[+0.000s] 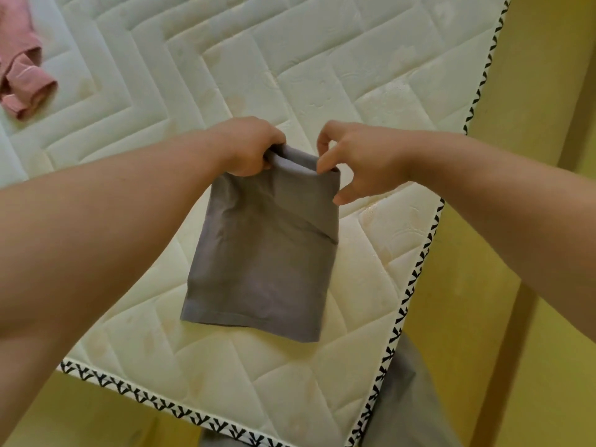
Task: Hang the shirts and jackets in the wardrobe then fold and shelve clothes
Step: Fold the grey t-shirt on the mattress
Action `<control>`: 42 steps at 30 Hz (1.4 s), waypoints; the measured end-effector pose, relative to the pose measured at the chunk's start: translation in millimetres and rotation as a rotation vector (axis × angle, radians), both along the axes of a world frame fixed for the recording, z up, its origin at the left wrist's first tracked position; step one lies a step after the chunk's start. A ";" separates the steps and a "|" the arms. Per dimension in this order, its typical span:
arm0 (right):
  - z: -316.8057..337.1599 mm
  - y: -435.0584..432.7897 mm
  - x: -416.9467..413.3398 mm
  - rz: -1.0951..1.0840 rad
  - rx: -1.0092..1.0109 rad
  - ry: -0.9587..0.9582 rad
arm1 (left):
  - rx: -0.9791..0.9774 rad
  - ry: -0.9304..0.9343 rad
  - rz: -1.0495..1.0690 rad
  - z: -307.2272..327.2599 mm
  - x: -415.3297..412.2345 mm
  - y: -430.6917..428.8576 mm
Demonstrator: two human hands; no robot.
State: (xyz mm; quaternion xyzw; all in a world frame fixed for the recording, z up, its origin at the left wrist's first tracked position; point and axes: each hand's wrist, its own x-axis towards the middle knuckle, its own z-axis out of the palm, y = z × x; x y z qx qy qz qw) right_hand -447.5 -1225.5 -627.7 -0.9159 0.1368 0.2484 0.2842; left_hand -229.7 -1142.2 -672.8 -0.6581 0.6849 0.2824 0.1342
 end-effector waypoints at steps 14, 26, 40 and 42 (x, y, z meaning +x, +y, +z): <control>4.8 5.6 12.7 -0.023 0.181 -0.148 | -0.010 -0.062 -0.064 -12.9 -14.7 -7.6; -12.0 -14.0 3.6 -0.241 0.299 -0.047 | 0.064 -0.102 -0.050 -25.8 -21.2 -17.8; -81.5 -28.6 -28.1 -0.811 0.266 -0.127 | 0.290 -0.177 -0.088 -33.9 14.9 -50.6; -85.2 -33.0 -30.9 -0.815 0.209 -0.126 | 0.283 -0.246 -0.087 -30.3 26.5 -54.9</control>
